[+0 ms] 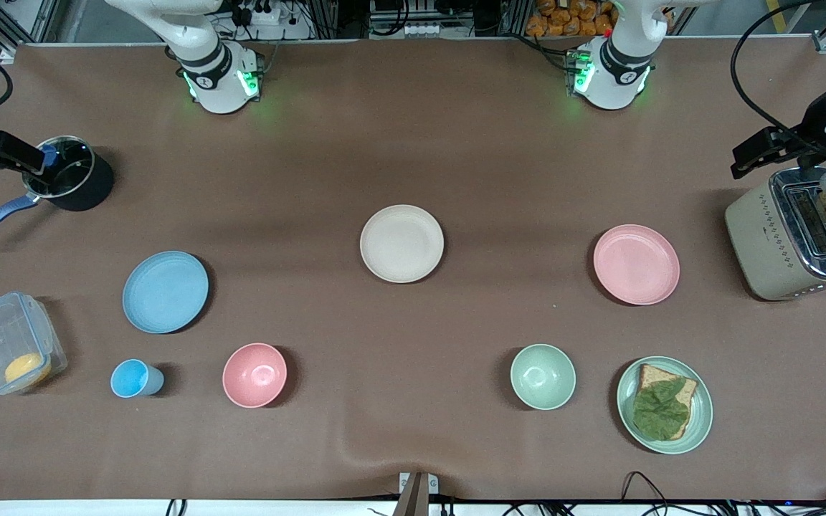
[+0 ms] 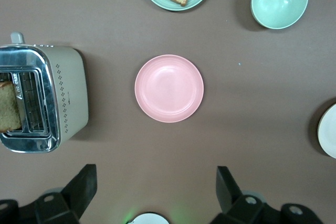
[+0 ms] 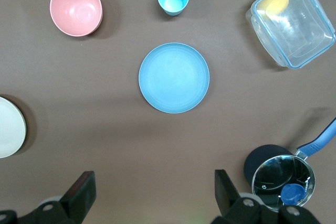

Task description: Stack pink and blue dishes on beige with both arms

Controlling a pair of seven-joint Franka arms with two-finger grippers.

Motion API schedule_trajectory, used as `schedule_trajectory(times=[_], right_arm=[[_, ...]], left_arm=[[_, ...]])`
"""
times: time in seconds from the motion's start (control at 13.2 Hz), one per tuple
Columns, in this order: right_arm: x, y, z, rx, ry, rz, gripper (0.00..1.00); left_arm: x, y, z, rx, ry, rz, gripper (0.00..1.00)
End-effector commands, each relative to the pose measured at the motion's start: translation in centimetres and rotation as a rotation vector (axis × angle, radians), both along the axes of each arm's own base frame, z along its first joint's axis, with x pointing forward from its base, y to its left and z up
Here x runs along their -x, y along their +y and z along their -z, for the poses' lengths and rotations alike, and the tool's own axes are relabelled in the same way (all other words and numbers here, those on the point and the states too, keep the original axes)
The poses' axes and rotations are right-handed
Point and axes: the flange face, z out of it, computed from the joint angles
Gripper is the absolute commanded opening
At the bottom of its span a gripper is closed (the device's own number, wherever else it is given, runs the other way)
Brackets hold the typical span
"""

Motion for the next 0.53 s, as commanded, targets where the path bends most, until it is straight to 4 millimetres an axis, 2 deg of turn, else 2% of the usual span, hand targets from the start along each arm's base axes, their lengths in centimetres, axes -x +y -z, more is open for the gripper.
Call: schedule_trajectory(times=[0.0, 0.08, 0.23, 0.45], right_arm=[[0.2, 0.1, -0.1, -0.013, -0.001, 0.002, 1.00], [0.2, 0.2, -0.1, -0.012, -0.002, 0.000, 1.00], [0.0, 0.2, 0.0, -0.012, -0.005, -0.001, 1.00], [-0.4, 0.3, 0.8, -0.013, 0.006, -0.002, 1.00]], left_arm=[[1.0, 0.7, -0.7, 0.022, 0.015, -0.002, 1.00], [1.0, 0.7, -0.8, 0.018, 0.012, -0.002, 1.00], [0.4, 1.0, 0.5, 0.014, 0.036, 0.011, 1.00], [-1.9, 2.3, 6.2, 0.010, 0.106, -0.007, 1.00]])
